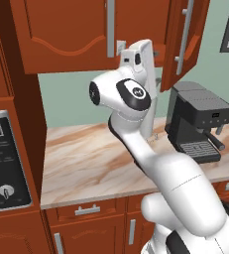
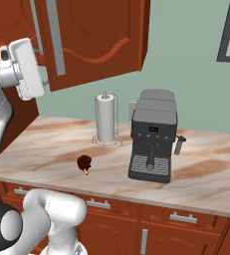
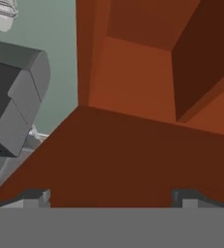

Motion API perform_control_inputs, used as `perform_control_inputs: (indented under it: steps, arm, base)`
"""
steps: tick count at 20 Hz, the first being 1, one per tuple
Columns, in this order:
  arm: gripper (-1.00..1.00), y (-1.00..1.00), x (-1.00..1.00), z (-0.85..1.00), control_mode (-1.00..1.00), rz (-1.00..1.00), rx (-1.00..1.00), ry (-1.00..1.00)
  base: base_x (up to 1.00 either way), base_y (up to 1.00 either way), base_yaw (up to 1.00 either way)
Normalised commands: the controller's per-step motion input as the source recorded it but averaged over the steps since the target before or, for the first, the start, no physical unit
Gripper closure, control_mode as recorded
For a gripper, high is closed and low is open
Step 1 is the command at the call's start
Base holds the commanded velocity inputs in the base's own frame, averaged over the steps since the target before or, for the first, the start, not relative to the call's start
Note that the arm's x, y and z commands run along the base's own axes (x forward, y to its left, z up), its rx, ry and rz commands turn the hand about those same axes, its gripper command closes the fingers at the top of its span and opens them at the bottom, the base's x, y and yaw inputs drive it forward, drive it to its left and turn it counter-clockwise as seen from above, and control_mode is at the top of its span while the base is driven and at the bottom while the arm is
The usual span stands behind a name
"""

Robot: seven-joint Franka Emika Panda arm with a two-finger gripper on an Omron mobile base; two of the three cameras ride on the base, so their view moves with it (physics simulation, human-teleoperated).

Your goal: Retrieve the tupperware from the cabinet, then place the raw meat into the tupperware to avoid contamination.

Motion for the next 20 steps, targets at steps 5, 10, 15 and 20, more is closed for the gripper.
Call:
perform_control_inputs:
  steps: [5,10,15,20]
  arm:
    - [-1.0,-0.04,0.0,0.13,-1.0,-0.06,0.01,0.0]
    - [-1.0,-0.02,0.0,0.1,-1.0,-0.09,0.0,0.0]
    - [-1.0,-0.09,-0.04,0.02,-1.0,-0.11,0.0,0.0]
    - [-1.0,-0.19,-0.19,0.0,-1.0,-0.12,0.0,0.0]
  base:
    - [0.0,0.0,0.0]
    - [0.0,0.0,0.0]
    - [0.0,0.0,0.0]
    - [0.0,0.0,0.0]
